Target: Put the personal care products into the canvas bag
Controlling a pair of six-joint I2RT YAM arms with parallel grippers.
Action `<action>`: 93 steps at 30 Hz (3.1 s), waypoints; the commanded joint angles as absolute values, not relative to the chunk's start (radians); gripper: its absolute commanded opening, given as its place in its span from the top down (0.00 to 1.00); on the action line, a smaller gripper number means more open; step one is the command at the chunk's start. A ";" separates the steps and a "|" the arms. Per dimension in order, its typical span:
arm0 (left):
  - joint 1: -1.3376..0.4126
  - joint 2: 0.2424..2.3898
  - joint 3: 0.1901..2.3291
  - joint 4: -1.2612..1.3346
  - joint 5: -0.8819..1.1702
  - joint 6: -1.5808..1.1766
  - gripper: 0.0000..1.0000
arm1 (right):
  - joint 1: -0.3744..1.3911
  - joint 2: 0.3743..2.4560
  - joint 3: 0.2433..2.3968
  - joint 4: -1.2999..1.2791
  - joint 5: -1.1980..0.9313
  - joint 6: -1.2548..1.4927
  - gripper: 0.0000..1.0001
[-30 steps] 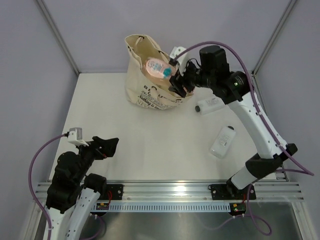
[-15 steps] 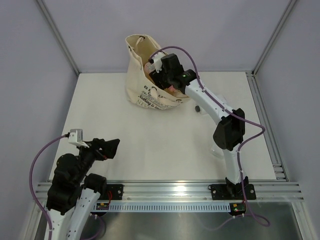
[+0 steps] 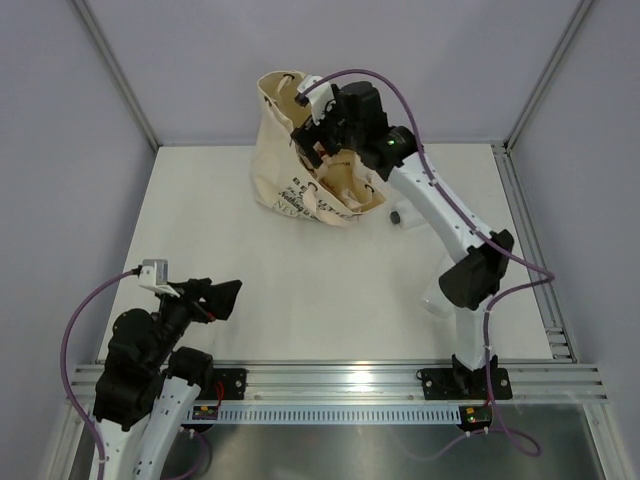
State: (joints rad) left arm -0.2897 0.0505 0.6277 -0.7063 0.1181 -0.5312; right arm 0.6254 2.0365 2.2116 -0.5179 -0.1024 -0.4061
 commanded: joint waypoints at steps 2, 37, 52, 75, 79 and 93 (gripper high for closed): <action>-0.288 0.032 0.629 -0.658 0.149 -0.515 0.01 | 0.527 1.777 2.193 -0.730 -0.422 -0.529 0.00; -0.288 0.006 0.614 -0.632 0.207 -0.500 0.01 | -0.118 1.592 1.312 -1.025 -0.050 0.310 0.00; -0.288 0.006 0.607 -0.630 0.196 -0.505 0.01 | -0.147 1.824 1.255 -0.917 -0.147 0.341 0.00; -0.288 -0.011 0.603 -0.624 0.206 -0.503 0.01 | -0.156 1.698 1.160 -0.925 -0.063 0.316 0.01; -0.288 -0.014 0.604 -0.630 0.198 -0.505 0.01 | -0.161 1.761 1.209 -0.960 -0.117 0.314 0.01; -0.288 -0.008 0.603 -0.630 0.186 -0.508 0.01 | -0.161 1.916 1.230 -0.923 -0.207 0.299 0.08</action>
State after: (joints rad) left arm -0.2897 0.0128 0.6014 -0.6781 0.1871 -0.5091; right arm -0.1585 1.8893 1.1957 -0.9352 -0.1471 0.3099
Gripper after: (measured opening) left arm 0.984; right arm 0.938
